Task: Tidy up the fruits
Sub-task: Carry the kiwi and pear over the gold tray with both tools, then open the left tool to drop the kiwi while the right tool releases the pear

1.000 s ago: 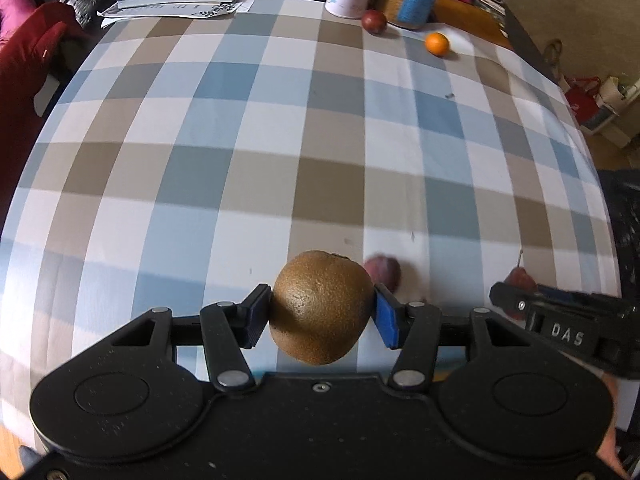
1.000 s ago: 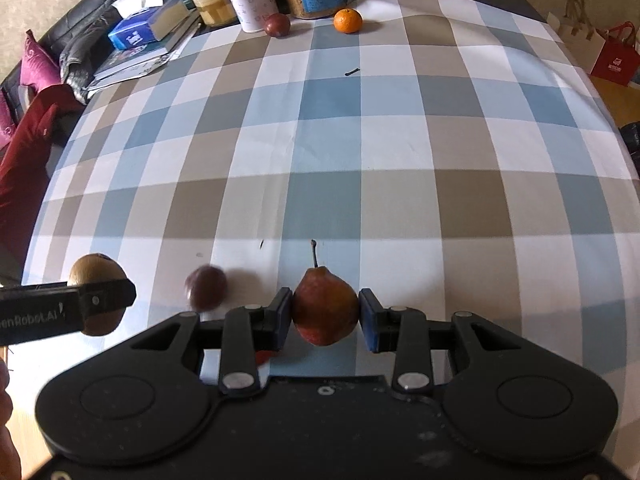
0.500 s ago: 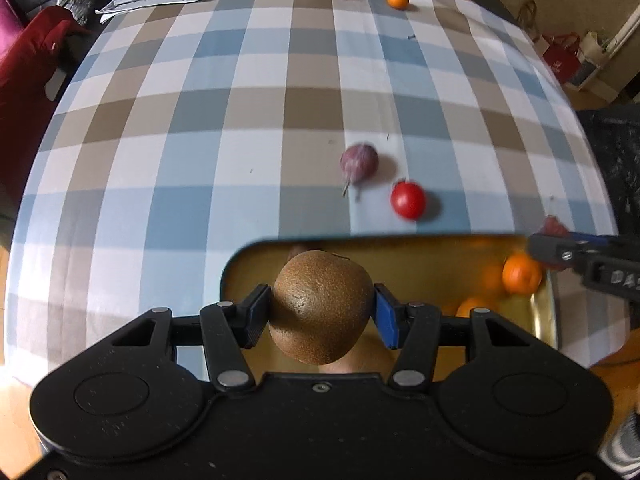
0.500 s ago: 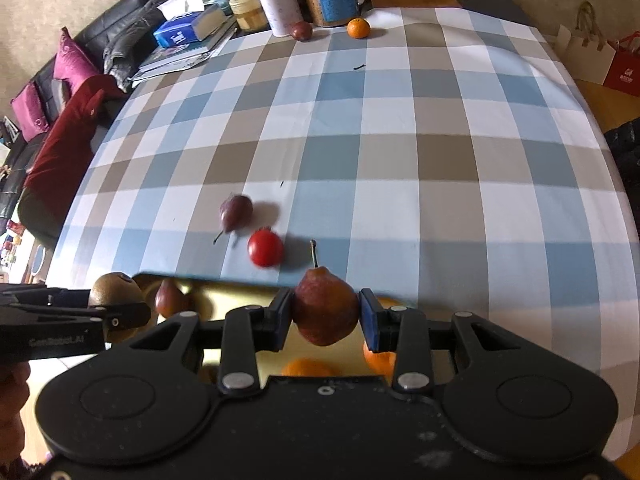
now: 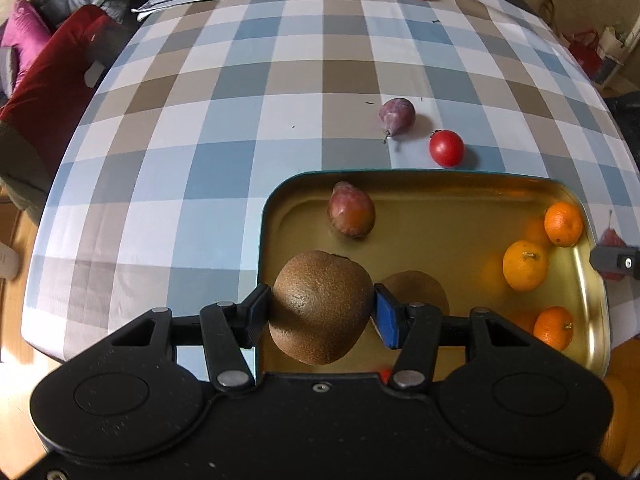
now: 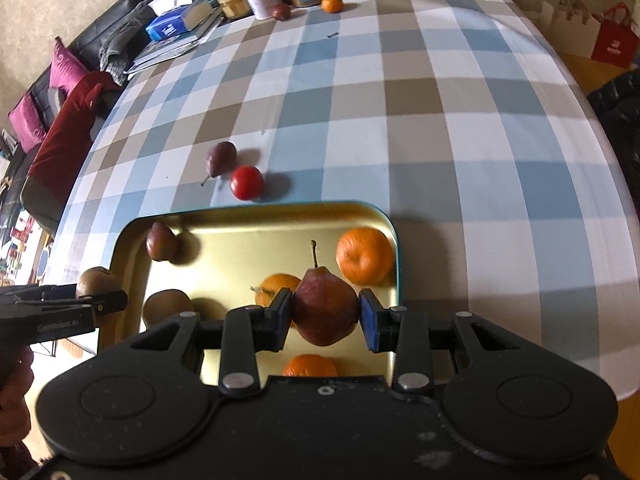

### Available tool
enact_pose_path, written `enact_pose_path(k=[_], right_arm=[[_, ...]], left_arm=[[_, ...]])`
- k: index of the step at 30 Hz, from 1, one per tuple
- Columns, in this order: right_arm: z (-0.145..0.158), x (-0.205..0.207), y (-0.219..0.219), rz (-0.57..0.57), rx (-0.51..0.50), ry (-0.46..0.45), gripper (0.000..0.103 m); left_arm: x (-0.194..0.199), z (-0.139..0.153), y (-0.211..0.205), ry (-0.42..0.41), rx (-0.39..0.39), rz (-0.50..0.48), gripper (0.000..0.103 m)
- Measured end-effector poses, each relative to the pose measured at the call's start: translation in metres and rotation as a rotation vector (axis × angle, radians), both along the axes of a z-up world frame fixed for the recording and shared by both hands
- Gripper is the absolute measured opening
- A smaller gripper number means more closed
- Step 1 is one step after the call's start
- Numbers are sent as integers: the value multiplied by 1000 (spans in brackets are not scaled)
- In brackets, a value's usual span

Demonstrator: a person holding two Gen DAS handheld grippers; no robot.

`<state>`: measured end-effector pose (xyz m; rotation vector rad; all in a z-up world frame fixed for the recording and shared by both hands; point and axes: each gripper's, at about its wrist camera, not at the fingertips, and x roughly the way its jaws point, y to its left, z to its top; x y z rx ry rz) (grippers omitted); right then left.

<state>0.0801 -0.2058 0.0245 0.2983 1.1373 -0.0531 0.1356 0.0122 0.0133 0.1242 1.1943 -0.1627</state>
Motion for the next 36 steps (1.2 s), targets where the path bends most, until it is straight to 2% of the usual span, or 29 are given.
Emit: enact_pose_path(k=[8,13,17,21,27,36], right_arm=[[-21,-14,-5,-61,9,35,37],[-29,-15,-4,-64,-10,49,37],[-27,-13,-1,-55,-20,40,38],[-25,-11,2,-49,-23,36,38],[-24,-7,0,-39,8,45,38],[-19,-6,1,-44,-9,44,38]], left_arm=[[-10,-20,5,38,-38,25,60],[-11,-22,6,19,-21,43,60],[-9,-21,7,3,-8,49,60],[-6,-23,9,25,-35,54,60],[-10,-7,6,-43,-19,51,60],[-10,-7,-2,-29,-34,53,60]])
